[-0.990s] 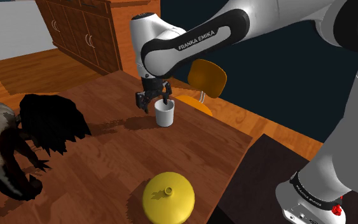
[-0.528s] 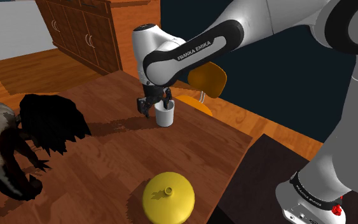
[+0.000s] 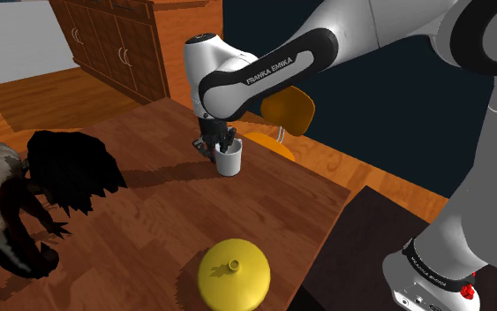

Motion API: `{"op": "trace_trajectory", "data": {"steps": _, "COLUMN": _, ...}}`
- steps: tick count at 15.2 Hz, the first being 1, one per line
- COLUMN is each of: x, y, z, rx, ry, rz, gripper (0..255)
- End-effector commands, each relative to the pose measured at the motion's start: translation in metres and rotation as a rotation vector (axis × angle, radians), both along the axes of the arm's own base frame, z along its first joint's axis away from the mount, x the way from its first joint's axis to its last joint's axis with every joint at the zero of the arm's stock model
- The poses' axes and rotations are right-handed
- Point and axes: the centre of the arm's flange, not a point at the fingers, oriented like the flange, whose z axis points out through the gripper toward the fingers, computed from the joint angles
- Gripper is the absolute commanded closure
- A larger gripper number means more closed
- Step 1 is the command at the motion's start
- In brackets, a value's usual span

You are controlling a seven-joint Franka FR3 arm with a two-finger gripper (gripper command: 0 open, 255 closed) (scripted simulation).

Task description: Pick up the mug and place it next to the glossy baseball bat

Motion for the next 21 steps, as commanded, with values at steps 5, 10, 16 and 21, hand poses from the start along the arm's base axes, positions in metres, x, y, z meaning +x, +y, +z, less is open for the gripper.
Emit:
{"op": "trace_trajectory", "data": {"steps": 5, "x": 0.000, "y": 0.000, "z": 0.000, "rx": 0.000, "ry": 0.000, "rz": 0.000, "gripper": 255}}
{"op": "trace_trajectory", "data": {"steps": 10, "x": 0.000, "y": 0.000, "z": 0.011, "rx": 0.000, "ry": 0.000, "rz": 0.000, "gripper": 255}}
{"op": "trace_trajectory", "data": {"steps": 16, "x": 0.000, "y": 0.000, "z": 0.042, "rx": 0.000, "ry": 0.000, "rz": 0.000, "gripper": 255}}
{"op": "trace_trajectory", "data": {"steps": 21, "x": 0.000, "y": 0.000, "z": 0.069, "rx": 0.000, "ry": 0.000, "rz": 0.000, "gripper": 255}}
